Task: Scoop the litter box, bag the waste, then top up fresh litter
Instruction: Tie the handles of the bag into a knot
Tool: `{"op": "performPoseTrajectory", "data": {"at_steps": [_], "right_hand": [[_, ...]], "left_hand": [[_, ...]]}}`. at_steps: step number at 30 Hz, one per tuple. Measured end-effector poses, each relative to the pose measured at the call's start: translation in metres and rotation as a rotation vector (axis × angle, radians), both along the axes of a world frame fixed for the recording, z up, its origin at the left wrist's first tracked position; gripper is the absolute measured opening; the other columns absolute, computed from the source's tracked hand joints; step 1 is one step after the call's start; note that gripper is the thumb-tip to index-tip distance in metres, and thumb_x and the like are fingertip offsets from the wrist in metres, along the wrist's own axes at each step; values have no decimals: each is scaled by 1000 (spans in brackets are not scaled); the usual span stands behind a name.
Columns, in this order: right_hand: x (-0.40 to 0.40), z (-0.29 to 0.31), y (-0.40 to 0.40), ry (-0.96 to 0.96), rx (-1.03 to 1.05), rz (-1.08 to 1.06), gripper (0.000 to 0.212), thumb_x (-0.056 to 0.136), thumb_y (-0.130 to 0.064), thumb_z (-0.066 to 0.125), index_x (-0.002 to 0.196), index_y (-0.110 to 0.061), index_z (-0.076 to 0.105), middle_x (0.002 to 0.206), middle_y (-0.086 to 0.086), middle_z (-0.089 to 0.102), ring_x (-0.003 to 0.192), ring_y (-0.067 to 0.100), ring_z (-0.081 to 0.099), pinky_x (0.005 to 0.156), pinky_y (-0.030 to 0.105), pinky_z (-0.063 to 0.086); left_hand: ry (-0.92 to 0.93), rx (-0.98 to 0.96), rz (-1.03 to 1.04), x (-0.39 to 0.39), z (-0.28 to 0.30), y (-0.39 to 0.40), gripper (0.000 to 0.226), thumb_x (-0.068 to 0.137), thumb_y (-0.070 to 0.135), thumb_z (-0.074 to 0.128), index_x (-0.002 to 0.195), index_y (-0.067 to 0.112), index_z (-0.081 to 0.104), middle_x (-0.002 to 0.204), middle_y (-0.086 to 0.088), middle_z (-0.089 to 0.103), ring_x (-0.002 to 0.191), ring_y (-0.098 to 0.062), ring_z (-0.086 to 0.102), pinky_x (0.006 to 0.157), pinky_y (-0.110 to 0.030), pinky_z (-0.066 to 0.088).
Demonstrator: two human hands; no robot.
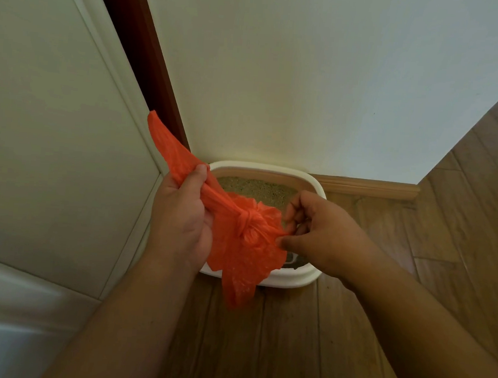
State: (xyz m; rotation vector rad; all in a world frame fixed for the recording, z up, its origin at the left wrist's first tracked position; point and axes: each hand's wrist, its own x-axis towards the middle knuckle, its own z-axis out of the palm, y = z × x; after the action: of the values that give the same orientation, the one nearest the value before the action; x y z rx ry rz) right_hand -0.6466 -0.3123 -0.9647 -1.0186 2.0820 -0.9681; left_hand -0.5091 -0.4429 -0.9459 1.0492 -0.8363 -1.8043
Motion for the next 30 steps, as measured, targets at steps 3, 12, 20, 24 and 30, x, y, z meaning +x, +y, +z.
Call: {"op": "performPoseTrajectory", "data": {"at_steps": [3, 12, 20, 24, 30], "right_hand": [[0, 1, 1, 46, 19, 12, 30, 77, -7, 84, 89, -23, 62, 92, -2, 66, 73, 12, 63, 61, 21, 50], [31, -8, -7, 23, -75, 78, 53, 70, -67, 78, 112, -42, 59, 112, -15, 57, 95, 7, 64, 77, 32, 62], [30, -13, -8, 70, -246, -1, 17, 86, -37, 76, 94, -33, 62, 96, -10, 63, 85, 10, 66, 71, 38, 63], [24, -9, -4, 26, -287, -18, 13, 88, -29, 74, 93, -32, 62, 88, -8, 65, 76, 10, 65, 63, 30, 61], [14, 2, 1, -134, -351, -61, 15, 90, -13, 69, 97, -26, 65, 78, -9, 67, 67, 14, 62, 62, 38, 59]], "left_hand": [[-4, 8, -5, 0, 0, 1, 6, 104, 15, 61, 105, 17, 67, 83, 3, 68, 77, -10, 68, 86, -44, 63], [174, 149, -100, -9, -3, 19, 7, 105, 14, 58, 101, 13, 64, 83, -1, 66, 72, -9, 68, 76, -35, 62], [42, -107, -423, 6, -2, 10, 40, 89, 36, 70, 121, 13, 65, 109, -6, 77, 112, -20, 72, 95, -37, 59], [-367, -418, -690, 19, -11, -3, 41, 86, 41, 70, 127, 42, 67, 125, 13, 73, 119, -14, 69, 102, -45, 53], [-530, -474, -725, 20, -19, -4, 28, 87, 54, 74, 114, 48, 73, 111, 10, 78, 109, -20, 72, 100, -55, 55]]}}
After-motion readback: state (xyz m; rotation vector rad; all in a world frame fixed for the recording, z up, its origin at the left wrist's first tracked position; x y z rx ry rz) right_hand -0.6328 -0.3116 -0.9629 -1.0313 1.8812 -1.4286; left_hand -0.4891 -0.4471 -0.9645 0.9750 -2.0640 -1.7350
